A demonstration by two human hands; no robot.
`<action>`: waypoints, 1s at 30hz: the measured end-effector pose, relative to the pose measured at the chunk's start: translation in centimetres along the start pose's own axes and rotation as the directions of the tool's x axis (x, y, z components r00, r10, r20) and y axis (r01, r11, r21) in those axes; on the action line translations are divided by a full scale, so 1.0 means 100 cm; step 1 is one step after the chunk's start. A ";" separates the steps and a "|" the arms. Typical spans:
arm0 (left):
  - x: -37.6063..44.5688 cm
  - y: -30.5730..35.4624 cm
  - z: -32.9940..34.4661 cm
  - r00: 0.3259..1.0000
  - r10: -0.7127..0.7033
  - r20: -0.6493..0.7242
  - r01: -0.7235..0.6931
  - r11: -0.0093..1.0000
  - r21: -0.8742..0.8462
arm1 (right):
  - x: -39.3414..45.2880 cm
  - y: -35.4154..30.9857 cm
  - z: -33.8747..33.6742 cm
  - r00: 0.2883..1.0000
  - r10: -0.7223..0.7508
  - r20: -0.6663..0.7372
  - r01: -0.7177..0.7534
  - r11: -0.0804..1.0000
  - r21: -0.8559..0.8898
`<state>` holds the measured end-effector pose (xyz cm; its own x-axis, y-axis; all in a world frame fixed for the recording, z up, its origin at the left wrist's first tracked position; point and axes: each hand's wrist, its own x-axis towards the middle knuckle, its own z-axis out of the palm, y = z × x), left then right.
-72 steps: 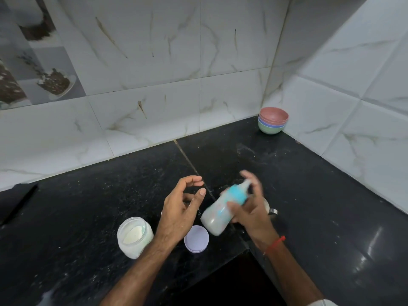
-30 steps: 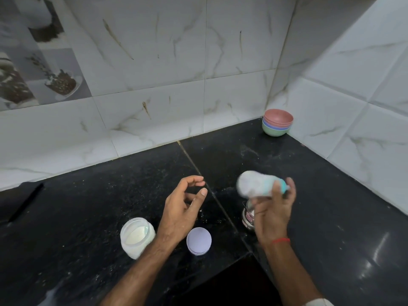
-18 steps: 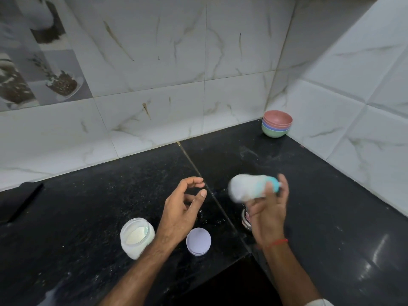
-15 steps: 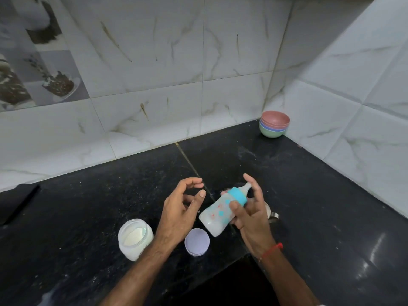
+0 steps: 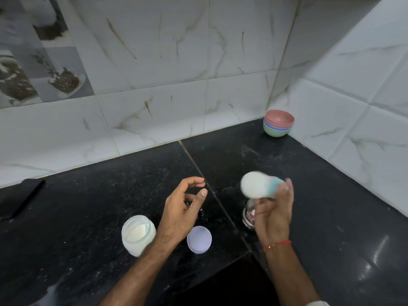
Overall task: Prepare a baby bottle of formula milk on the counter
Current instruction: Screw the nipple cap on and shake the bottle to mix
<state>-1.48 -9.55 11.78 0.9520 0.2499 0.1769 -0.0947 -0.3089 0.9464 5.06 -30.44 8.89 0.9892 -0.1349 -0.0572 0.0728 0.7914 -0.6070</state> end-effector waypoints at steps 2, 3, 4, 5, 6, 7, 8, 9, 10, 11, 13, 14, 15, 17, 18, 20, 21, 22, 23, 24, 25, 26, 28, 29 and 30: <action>0.000 0.000 -0.001 1.000 0.000 -0.001 0.000 1.000 0.005 | 0.002 -0.002 -0.001 1.000 -0.014 -0.007 0.015 0.998 0.057; 0.000 0.000 -0.001 1.000 -0.006 0.000 0.006 1.000 0.004 | -0.002 -0.003 0.001 0.999 0.008 0.049 -0.006 0.999 -0.040; 0.000 0.000 -0.001 1.000 -0.011 0.002 0.011 1.000 0.001 | -0.008 -0.002 0.002 0.990 0.055 0.132 -0.030 0.982 -0.187; 0.001 -0.001 0.000 1.000 -0.015 0.003 0.015 1.000 0.000 | -0.016 0.002 0.002 0.964 0.129 0.233 -0.043 0.939 -0.341; 0.001 -0.001 0.000 1.000 -0.014 0.003 0.014 1.000 0.001 | -0.021 0.005 0.001 0.931 0.193 0.311 -0.038 0.895 -0.444; 0.001 0.000 0.001 1.000 -0.011 0.003 0.011 1.000 0.000 | -0.024 0.006 0.003 0.920 0.200 0.338 -0.029 0.894 -0.448; 0.001 0.000 0.001 1.000 -0.009 0.002 0.009 1.000 -0.005 | -0.024 0.005 0.003 0.948 0.125 0.292 -0.010 0.930 -0.368; 0.001 0.000 0.000 1.000 -0.007 -0.001 0.007 1.000 -0.009 | -0.020 0.001 0.005 0.984 0.031 0.178 0.013 0.970 -0.242; 0.001 0.000 0.000 1.000 -0.006 -0.005 0.006 1.000 -0.011 | -0.012 -0.005 0.004 0.998 -0.038 0.044 0.042 0.994 -0.099; 0.001 0.000 -0.001 1.000 -0.006 -0.010 0.006 1.000 -0.010 | -0.002 -0.010 0.002 0.997 -0.061 -0.058 0.064 0.997 0.053; 0.000 0.000 -0.001 1.000 -0.009 -0.008 0.009 1.000 -0.003 | 0.009 -0.011 -0.004 0.994 -0.045 -0.098 0.066 0.971 0.231; 0.000 0.000 -0.001 1.000 -0.012 -0.002 0.012 1.000 -0.001 | 0.006 -0.010 -0.005 0.997 -0.026 -0.068 0.037 0.985 0.167; 0.000 0.001 0.000 1.000 -0.015 0.003 0.015 1.000 -0.002 | 0.001 -0.009 -0.003 1.000 0.007 -0.017 -0.007 1.000 0.014; 0.001 0.001 0.002 1.000 -0.016 0.004 0.016 1.000 -0.006 | -0.012 -0.005 0.000 0.979 0.092 0.181 -0.027 0.942 -0.333; 0.002 0.001 0.003 1.000 -0.014 0.003 0.014 1.000 -0.006 | -0.016 -0.003 0.001 0.958 0.130 0.254 -0.017 0.915 -0.404; 0.002 0.001 0.003 1.000 -0.006 0.005 0.006 1.000 -0.005 | -0.019 -0.004 0.006 0.975 0.042 0.219 0.025 0.955 -0.296; 0.002 0.001 0.003 1.000 -0.002 0.004 0.002 1.000 -0.006 | -0.015 -0.008 0.007 0.990 -0.027 0.135 0.052 0.981 -0.185; 0.002 0.001 0.003 1.000 0.001 0.001 -0.001 1.000 -0.007 | -0.007 -0.008 0.006 0.998 -0.062 0.026 0.064 0.996 -0.066; 0.002 0.001 0.002 1.000 0.000 -0.001 0.000 1.000 -0.006 | 0.000 -0.007 0.005 0.997 -0.053 -0.062 0.058 0.995 0.078; 0.002 0.001 0.002 1.000 -0.003 -0.002 0.003 1.000 -0.006 | 0.004 -0.003 0.002 0.995 -0.026 -0.096 0.041 0.986 0.159; 0.002 0.000 0.002 1.000 -0.008 0.000 0.008 1.000 -0.006 | 0.003 -0.002 -0.001 0.996 -0.003 -0.084 0.014 0.990 0.138; 0.002 0.000 0.002 1.000 -0.013 0.001 0.013 1.000 -0.008 | -0.001 -0.002 -0.002 0.999 0.018 -0.030 -0.018 1.000 -0.003; 0.002 0.000 0.002 1.000 -0.013 -0.001 0.013 1.000 -0.003 | -0.015 0.002 0.000 0.970 0.108 0.216 -0.018 0.925 -0.380; 0.002 0.000 0.003 1.000 -0.010 -0.003 0.010 1.000 0.002 | -0.021 0.005 0.001 0.920 0.186 0.344 0.012 0.865 -0.501; 0.002 0.000 0.003 1.000 -0.009 -0.004 0.009 1.000 0.001 | -0.024 0.008 0.001 0.902 0.208 0.379 0.017 0.859 -0.512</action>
<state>-1.20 -9.77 11.79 0.9517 0.2561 0.1695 -0.0861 -0.3072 0.9477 2.75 -29.38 8.61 0.9554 0.2686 0.1224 0.0141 0.3725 -0.9279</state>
